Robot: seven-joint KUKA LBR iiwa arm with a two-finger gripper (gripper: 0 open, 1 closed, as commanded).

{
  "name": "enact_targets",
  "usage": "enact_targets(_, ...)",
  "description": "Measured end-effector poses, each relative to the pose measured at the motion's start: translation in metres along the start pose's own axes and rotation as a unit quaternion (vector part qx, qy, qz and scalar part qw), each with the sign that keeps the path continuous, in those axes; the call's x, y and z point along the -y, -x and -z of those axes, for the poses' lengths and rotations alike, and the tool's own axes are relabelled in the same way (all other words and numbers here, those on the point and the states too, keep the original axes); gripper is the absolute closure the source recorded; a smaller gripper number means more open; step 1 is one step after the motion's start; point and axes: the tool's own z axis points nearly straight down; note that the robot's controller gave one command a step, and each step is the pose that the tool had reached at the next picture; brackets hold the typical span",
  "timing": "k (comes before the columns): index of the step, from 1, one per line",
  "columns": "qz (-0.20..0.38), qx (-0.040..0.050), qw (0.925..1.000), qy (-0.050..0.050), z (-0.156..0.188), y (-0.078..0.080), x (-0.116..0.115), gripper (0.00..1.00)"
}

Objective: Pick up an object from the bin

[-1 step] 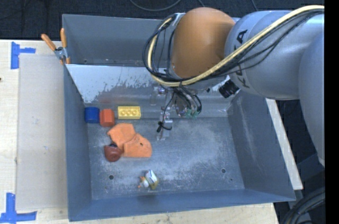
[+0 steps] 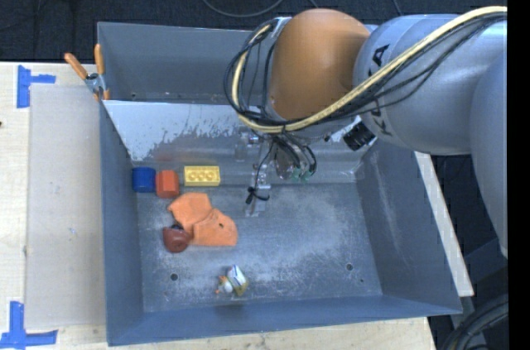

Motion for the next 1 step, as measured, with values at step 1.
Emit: enact_targets(1,0.026,0.0009,0.9997,0.000,-0.0412,-0.0163,-0.0147,0.00)
